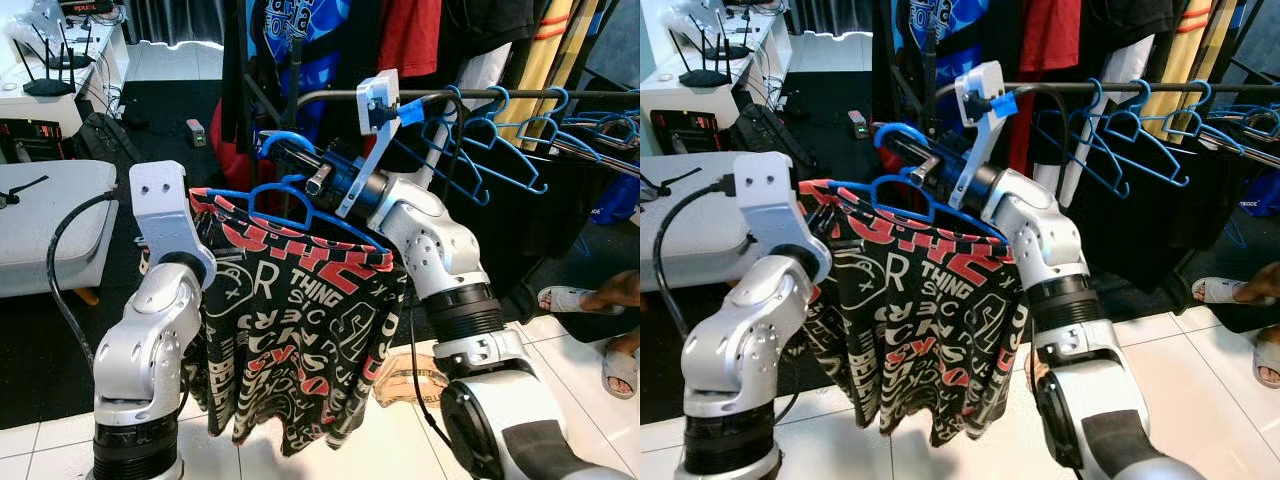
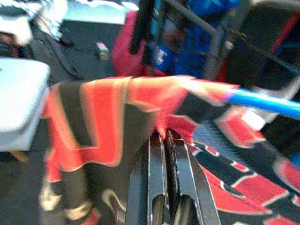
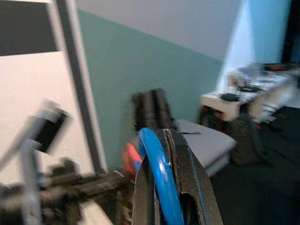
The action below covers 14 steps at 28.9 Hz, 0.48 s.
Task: Hang hanger
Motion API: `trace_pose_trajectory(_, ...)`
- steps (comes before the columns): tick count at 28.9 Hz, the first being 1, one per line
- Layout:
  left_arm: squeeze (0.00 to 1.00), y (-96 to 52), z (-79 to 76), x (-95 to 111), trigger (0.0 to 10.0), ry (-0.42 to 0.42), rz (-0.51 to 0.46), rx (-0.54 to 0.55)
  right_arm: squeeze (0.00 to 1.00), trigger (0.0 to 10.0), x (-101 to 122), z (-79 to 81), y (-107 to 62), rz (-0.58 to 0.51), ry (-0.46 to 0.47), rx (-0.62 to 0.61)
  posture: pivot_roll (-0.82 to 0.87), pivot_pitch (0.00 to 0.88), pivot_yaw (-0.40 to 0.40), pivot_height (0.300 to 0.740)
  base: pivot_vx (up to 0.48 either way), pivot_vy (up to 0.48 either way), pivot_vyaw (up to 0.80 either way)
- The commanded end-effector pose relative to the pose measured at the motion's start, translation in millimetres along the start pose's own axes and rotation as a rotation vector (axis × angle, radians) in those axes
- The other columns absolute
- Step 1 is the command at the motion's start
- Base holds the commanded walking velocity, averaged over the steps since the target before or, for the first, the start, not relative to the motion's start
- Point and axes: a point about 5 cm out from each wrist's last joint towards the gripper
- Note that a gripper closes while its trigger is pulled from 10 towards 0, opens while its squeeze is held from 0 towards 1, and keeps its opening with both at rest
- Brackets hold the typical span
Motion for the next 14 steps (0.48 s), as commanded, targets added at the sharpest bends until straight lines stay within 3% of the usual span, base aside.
trace_pose_trajectory(1, 0.00, 0.4, 8.5, 10, 0.0, 0.054, -0.048, 0.040, 0.00, 10.0, 12, -9.9, -6.4, -0.032, -0.046, -0.047, 0.05, 0.022, -0.098, 0.740, 0.000, 0.000, 0.00)
trace_pose_trajectory(3, 0.00, 1.7, 16.5, 23, 0.0, 0.115, -0.113, 0.066, 0.00, 10.0, 19, -26.8, -21.6, -0.024, -0.074, -0.129, 0.06, 0.021, -0.104, 0.740, 0.000, 0.000, 0.00)
trace_pose_trajectory(9, 0.00, 1.3, 11.0, 31, 0.0, 0.131, -0.168, 0.037, 0.00, 10.0, 21, -32.4, -30.3, -0.013, -0.093, -0.164, 0.05, 0.019, -0.104, 0.740, 0.000, 0.000, 0.00)
trace_pose_trajectory(11, 0.00, -1.3, -7.0, 39, 0.0, 0.092, -0.229, -0.089, 0.00, 9.1, 11, -33.3, -29.1, 0.035, -0.105, -0.197, 0.05, 0.017, -0.101, 0.740, 0.000, 0.000, 0.00)
trace_pose_trajectory(12, 0.00, -1.3, -7.0, 39, 0.0, 0.092, -0.229, -0.089, 0.00, 9.1, 11, -33.3, -29.1, 0.035, -0.105, -0.197, 0.05, 0.017, -0.101, 0.740, 0.000, 0.000, 0.00)
trace_pose_trajectory(14, 0.00, -7.7, -27.8, 50, 0.0, 0.069, -0.304, -0.257, 0.00, 8.7, 1, -31.9, -25.3, 0.075, -0.101, -0.215, 0.05, 0.015, -0.099, 0.740, 0.000, 0.000, 0.00)
Point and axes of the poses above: a point about 5 cm out from each wrist's last joint towards the gripper, its own y axis pointing out of the wrist towards the gripper, its own x axis along the axis of the wrist's last joint, z = x × y, and after that the axes turned 4 degrees about y, right-handed
